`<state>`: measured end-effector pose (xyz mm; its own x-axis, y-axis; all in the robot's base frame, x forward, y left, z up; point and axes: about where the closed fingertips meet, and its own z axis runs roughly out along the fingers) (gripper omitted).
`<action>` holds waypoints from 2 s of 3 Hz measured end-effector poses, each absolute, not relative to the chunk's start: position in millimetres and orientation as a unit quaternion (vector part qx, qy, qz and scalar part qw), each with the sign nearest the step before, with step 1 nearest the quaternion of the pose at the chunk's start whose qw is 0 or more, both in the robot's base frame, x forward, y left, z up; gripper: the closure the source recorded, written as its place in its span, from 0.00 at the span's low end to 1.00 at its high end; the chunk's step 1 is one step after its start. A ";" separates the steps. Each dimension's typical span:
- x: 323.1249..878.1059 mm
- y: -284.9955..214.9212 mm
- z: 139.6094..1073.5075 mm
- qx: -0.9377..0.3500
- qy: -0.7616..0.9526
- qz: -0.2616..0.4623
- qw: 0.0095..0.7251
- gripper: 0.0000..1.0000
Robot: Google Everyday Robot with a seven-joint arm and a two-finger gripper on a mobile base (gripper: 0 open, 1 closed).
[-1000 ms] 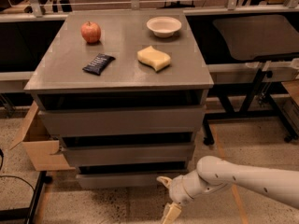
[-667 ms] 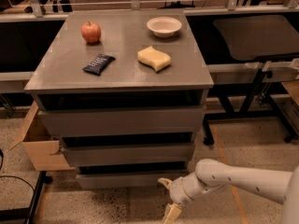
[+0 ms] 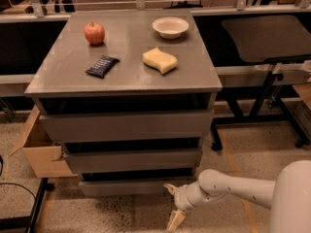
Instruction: Open bottom drawer
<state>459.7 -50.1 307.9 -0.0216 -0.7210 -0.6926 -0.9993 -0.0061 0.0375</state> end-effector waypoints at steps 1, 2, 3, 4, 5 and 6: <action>508.9 -34.8 256.6 -0.664 0.653 0.243 0.270 0.00; 509.0 -34.8 256.6 -0.665 0.653 0.243 0.270 0.00; 517.5 -35.1 252.0 -0.674 0.656 0.214 0.264 0.00; 533.3 -43.0 240.2 -0.675 0.663 0.182 0.267 0.00; 548.8 -47.6 227.5 -0.674 0.664 0.171 0.274 0.00; 565.8 -47.7 209.1 -0.671 0.661 0.176 0.284 0.00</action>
Offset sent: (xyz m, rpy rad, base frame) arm 0.0808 0.0223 -0.0749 -0.0423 -0.1140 -0.0190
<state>565.8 -47.7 209.1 0.0626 -0.7878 -0.6127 -0.9883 0.0365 -0.1480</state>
